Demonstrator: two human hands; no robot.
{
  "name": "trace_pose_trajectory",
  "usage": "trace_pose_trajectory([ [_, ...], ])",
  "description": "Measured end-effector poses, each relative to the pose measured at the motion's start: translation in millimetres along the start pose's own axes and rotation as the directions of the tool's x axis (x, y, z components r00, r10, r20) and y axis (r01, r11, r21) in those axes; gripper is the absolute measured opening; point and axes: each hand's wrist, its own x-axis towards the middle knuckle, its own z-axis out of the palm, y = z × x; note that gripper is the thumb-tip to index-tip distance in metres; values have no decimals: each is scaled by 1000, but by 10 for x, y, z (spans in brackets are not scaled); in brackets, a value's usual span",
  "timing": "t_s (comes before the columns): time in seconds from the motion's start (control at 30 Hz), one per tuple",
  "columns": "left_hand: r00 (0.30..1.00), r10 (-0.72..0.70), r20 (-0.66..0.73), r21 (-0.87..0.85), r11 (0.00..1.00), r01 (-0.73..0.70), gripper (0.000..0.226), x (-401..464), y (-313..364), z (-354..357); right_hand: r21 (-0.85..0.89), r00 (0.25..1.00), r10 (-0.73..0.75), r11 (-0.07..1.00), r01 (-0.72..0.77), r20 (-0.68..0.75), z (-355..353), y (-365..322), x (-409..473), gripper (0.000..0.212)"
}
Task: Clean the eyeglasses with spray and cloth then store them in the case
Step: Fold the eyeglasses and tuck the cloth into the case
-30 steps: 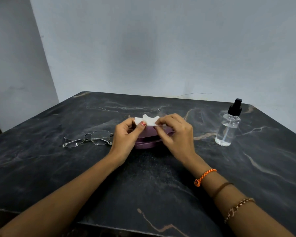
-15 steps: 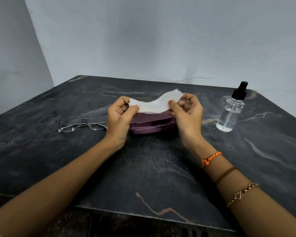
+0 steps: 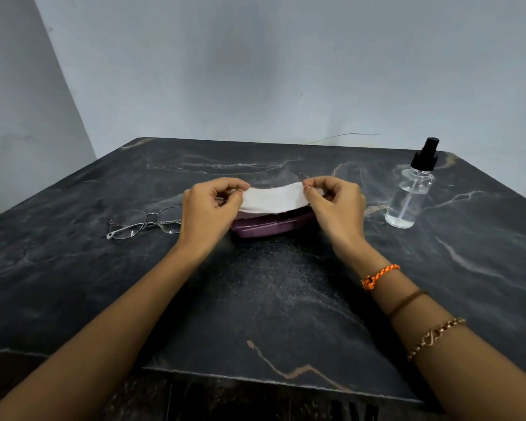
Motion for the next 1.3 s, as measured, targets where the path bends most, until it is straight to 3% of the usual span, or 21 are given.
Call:
trace_pose_trajectory([
  [0.23, 979, -135, 149, 68, 990, 126, 18, -10, -75, 39, -171, 996, 33, 985, -18, 84, -94, 36, 23, 18],
  [0.37, 963, -191, 190, 88, 980, 177, 24, 30, -127, 15, -192, 986, 110, 978, -84, 128, -132, 45, 48, 9],
  [0.57, 947, -221, 231, 154, 970, 189, 15, 20, -120, 24, -198, 982, 143, 973, -117, 121, -188, 16, 40, 21],
  [0.83, 983, -91, 160, 214, 975, 55, 10, -27, -116, 73, -275, 975, 158, 955, -111, 156, -212, 45, 68, 19],
  [1.13, 985, 28, 171, 257, 964, -73, 15, -55, -161, 102, -503, 978, 43, 862, 68, 207, -178, 89, 58, 8],
  [1.3, 967, 118, 227, 279, 943, -180, 13, -66, -169, 99, -677, 950, -62, 687, 263, 306, -200, 92, 64, 15],
])
